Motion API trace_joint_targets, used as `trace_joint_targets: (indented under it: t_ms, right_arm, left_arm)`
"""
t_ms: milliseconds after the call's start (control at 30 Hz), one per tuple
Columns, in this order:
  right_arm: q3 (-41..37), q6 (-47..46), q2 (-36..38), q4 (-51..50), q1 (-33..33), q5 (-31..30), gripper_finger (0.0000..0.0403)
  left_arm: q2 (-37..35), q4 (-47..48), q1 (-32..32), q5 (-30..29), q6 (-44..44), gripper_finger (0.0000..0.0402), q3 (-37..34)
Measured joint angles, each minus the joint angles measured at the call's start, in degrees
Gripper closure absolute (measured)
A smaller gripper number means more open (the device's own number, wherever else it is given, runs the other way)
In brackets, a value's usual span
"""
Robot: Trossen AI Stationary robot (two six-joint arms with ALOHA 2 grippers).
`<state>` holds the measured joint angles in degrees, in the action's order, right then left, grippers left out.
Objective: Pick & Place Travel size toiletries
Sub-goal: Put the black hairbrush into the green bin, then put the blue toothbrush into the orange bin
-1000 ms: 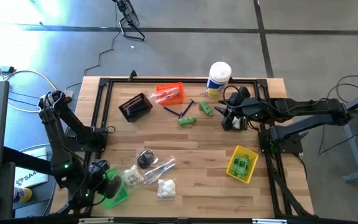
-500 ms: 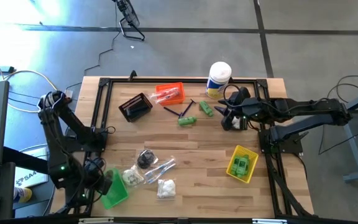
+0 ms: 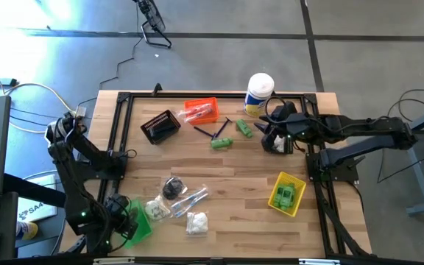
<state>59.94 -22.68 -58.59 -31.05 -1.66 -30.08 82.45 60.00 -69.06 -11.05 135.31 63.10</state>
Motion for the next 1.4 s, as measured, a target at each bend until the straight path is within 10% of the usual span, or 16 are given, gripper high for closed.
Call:
trace_joint_targets:
  t_ms: [333,733,1400]
  right_arm:
    - [0.0,0.3,0.0,0.0,2.7,1.5,0.0262]
    - [0.0,0.3,0.0,0.0,3.0,1.9,0.0262]
    - [0.0,0.7,0.0,1.6,3.0,1.7,0.0262]
  left_arm:
    - [2.0,-0.4,0.0,2.2,-4.2,0.0357,0.0]
    - [2.0,0.1,0.0,7.6,-4.6,0.0227,0.0]
    - [-4.4,14.0,0.0,4.7,-4.2,0.0223,4.4]
